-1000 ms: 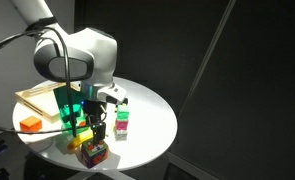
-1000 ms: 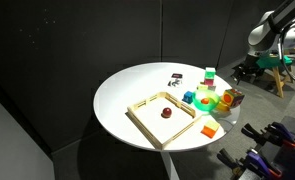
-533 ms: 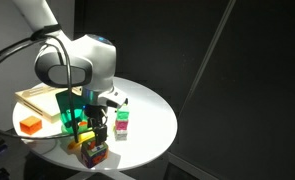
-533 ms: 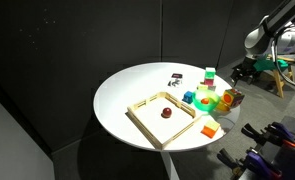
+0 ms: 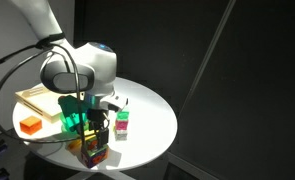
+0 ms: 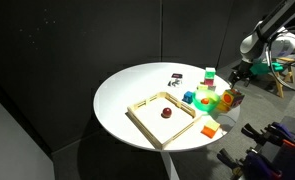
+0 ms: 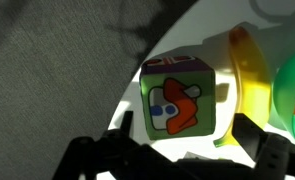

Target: Put the soft orange block on the tray

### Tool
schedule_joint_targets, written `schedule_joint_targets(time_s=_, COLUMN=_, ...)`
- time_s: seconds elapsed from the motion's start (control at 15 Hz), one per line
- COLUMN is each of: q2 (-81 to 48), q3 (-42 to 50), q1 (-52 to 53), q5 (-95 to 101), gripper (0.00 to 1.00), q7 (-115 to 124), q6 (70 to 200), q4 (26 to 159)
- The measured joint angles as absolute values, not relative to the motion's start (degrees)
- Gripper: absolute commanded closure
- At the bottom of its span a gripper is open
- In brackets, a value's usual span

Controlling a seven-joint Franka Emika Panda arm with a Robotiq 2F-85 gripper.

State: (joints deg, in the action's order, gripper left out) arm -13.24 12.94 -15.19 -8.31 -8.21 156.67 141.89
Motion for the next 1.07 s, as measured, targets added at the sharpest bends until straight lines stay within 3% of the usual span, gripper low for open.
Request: schedule_joint_targets(time_s=1.07, q2=-18.28, q3=11.7, q1=-16.11, q5=-8.3, gripper=0.0, q7=-9.41, q6=156.77, q4=138.89)
